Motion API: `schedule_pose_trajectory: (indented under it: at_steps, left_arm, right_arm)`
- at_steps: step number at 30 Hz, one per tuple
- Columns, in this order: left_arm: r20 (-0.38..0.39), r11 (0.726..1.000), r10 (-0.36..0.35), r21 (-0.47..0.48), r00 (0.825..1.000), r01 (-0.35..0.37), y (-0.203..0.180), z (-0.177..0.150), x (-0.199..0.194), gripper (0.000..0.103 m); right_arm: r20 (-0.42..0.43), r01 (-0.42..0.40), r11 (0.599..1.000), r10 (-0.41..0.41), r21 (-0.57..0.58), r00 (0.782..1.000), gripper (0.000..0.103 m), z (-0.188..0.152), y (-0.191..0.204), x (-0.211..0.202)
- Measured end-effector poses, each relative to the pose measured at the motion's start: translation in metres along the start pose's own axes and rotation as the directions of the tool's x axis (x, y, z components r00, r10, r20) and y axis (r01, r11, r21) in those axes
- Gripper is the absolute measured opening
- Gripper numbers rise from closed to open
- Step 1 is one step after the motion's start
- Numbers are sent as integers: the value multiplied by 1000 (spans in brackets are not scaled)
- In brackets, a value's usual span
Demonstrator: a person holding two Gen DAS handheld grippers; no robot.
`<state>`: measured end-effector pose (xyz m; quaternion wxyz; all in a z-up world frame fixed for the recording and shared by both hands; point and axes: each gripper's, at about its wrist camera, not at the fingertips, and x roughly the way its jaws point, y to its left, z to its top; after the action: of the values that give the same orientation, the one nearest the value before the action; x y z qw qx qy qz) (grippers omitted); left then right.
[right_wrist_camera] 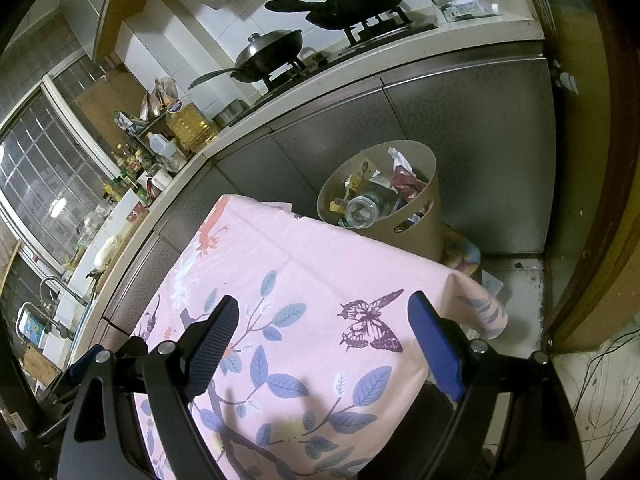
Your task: Collect trash
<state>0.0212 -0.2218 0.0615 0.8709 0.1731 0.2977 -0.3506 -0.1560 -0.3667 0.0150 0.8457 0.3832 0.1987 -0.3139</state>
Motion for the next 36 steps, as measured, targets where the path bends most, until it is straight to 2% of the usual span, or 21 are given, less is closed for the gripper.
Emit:
schedule_pose_trajectory:
  at_steps: [16,26,30,36]
  left_arm:
    - [-4,1000,0,2,1000,0,-1,1,1,97]
    - [5,1000,-10,14,1000,9,5,-12,-5,97]
    - [-3,1000,-15,21,1000,15,7,-21,-9,97]
    - [-33,1000,-21,11,999,22,10,-17,-1,97]
  right_arm:
    - [-5,1,1000,-1,1,1000,83,-2,1,0]
    - [-6,3,1000,-3,1,1000,83,-4,1,0]
    - [-7,3,1000,-3,2,1000,83,-5,1,0]
    - [-10,3,1000,-3,0,1000,83,-3,1,1]
